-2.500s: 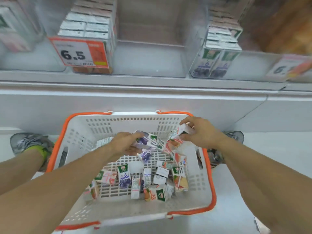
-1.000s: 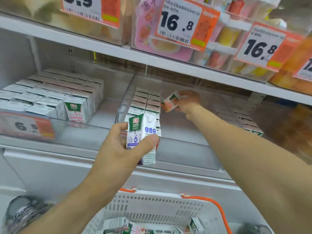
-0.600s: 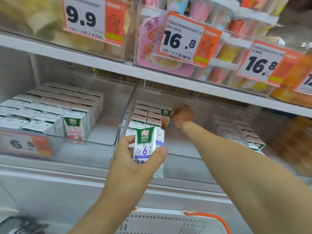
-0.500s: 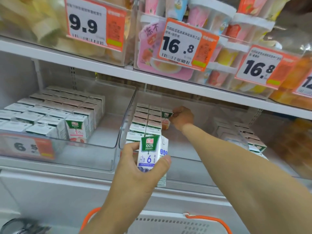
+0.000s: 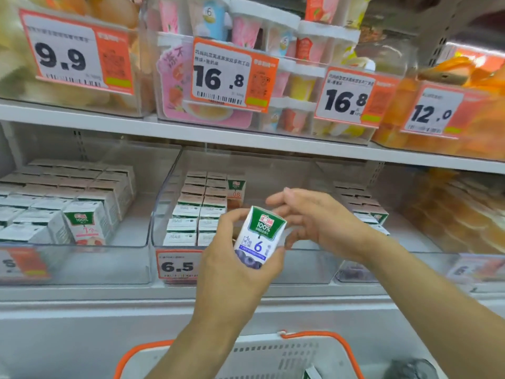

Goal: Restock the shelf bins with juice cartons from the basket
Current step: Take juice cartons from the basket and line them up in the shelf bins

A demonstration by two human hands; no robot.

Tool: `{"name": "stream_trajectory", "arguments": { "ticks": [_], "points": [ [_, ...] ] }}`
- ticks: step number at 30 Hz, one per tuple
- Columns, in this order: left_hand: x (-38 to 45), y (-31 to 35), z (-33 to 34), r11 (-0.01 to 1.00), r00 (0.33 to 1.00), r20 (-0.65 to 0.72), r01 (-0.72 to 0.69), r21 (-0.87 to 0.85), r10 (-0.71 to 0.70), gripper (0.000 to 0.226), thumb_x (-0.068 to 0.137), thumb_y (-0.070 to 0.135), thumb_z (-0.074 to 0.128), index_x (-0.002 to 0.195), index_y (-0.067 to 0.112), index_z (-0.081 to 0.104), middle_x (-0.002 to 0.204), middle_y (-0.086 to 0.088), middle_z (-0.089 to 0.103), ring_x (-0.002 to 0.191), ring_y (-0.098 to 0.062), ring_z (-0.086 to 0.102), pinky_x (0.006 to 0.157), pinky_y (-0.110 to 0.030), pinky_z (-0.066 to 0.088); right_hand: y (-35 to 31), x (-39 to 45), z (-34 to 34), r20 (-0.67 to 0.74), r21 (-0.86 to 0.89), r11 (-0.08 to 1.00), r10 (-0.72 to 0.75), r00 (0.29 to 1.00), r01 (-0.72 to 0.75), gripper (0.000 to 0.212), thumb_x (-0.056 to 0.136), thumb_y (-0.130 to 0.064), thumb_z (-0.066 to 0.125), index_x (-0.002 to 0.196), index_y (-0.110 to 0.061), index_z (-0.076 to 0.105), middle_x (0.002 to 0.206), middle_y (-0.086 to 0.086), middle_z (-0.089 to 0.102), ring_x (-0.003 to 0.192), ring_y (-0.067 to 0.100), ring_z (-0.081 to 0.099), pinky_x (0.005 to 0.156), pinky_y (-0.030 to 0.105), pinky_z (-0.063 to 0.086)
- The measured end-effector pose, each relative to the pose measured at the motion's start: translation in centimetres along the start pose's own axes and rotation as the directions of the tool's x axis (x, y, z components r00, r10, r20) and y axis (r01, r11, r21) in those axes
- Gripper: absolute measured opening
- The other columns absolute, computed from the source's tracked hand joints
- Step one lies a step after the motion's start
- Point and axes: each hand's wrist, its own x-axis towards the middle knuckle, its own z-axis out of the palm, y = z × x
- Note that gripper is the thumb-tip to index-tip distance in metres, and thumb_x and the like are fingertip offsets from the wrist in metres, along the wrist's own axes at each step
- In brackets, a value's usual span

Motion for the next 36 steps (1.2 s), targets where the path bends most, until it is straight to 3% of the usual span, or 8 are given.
{"name": "stream_trajectory", "arguments": {
  "ticks": [4,8,11,15,19,25,30,36],
  "points": [
    [-1.2,0.8,3.7,0.997,0.995,0.054,-0.079,0.002,0.079,0.062,0.065,0.041,0.082,0.118,0.045,0.052,0.095,0.015,0.068,0.078,-0.009,0.070,0.062,-0.039,0.060,0.9,-5.0,-2.1,-0.044,-0.132,0.989,-0.068,0.997,0.062,0.046,0.077,-0.015,0.082,0.118,-0.006,0.063,0.104,0.020,0.072,0.087,0.032,0.068,0.069,0.038,0.058],
    [-1.9,1.0,7.4,0.992,0.975,0.190,-0.102,-0.077,0.115,0.078,0.067,0.050,0.084,0.133,0.050,0.043,0.114,0.017,0.066,0.098,-0.005,0.067,0.077,-0.017,0.054,1.7,-8.1,-6.4,-0.159,-0.115,0.976,-0.202,0.966,0.185,0.044,0.069,-0.014,0.085,0.110,-0.008,0.069,0.101,0.017,0.074,0.088,0.026,0.071,0.075,0.036,0.060],
    [-1.9,-0.3,9.1,0.967,0.958,0.241,-0.198,0.158,0.157,0.084,0.069,0.056,0.077,0.140,0.050,0.034,0.121,0.022,0.057,0.115,-0.001,0.053,0.096,-0.014,0.039,1.8,-10.3,-10.8,-0.282,-0.162,0.954,-0.291,0.914,0.254,0.045,0.068,-0.012,0.085,0.110,-0.011,0.070,0.104,0.012,0.075,0.088,0.020,0.072,0.075,0.031,0.059],
    [-1.2,-2.0,11.3,0.831,0.937,0.212,-0.344,0.438,0.276,0.048,0.080,0.024,0.080,0.124,0.027,0.061,0.109,0.010,0.063,0.105,-0.017,0.058,0.100,-0.020,0.026,2.8,-11.9,-16.3,-0.551,-0.288,0.929,-0.358,0.754,0.231,0.042,0.078,-0.006,0.077,0.118,-0.011,0.065,0.110,0.006,0.074,0.095,0.023,0.072,0.087,0.035,0.058],
    [-0.9,-2.9,13.1,0.804,0.938,0.090,-0.334,0.493,0.334,0.020,0.082,0.015,0.078,0.098,0.026,0.073,0.094,0.013,0.063,0.082,-0.012,0.060,0.096,-0.011,0.019,4.9,-10.9,-19.7,-0.685,-0.466,0.885,-0.348,0.640,-0.017,0.040,0.083,-0.002,0.077,0.115,-0.023,0.066,0.105,-0.001,0.073,0.096,0.020,0.071,0.089,0.038,0.058],
    [-0.6,-3.2,12.6,0.820,0.941,0.098,-0.331,0.468,0.324,0.015,0.086,0.033,0.066,0.097,0.034,0.076,0.090,0.016,0.063,0.085,-0.017,0.054,0.090,-0.012,0.025,8.1,-6.5,-21.4,-0.662,-0.574,0.771,-0.239,0.710,-0.275,0.039,0.084,-0.010,0.077,0.119,-0.024,0.067,0.099,0.000,0.068,0.086,0.013,0.067,0.081,0.031,0.055],
    [-0.6,-3.5,12.8,0.784,0.913,0.094,-0.392,0.481,0.398,0.020,0.086,0.034,0.062,0.098,0.029,0.077,0.089,0.014,0.064,0.094,0.009,0.045,0.084,-0.023,0.030,8.1,-3.9,-22.3,-0.632,-0.603,0.698,-0.123,0.765,-0.386,0.043,0.080,-0.015,0.083,0.120,-0.021,0.070,0.106,0.006,0.069,0.088,0.017,0.064,0.081,0.024,0.048],
    [-0.7,-4.0,13.1,0.760,0.896,0.070,-0.410,0.505,0.438,0.015,0.085,0.025,0.069,0.099,0.026,0.077,0.091,0.011,0.064,0.084,-0.009,0.053,0.092,-0.018,0.027,7.8,-3.6,-23.2,-0.635,-0.617,0.667,-0.108,0.765,-0.418,0.026,0.070,-0.019,0.091,0.092,-0.021,0.077,0.092,0.001,0.072,0.074,0.003,0.062,0.069,0.016,0.045]
  ]
}}
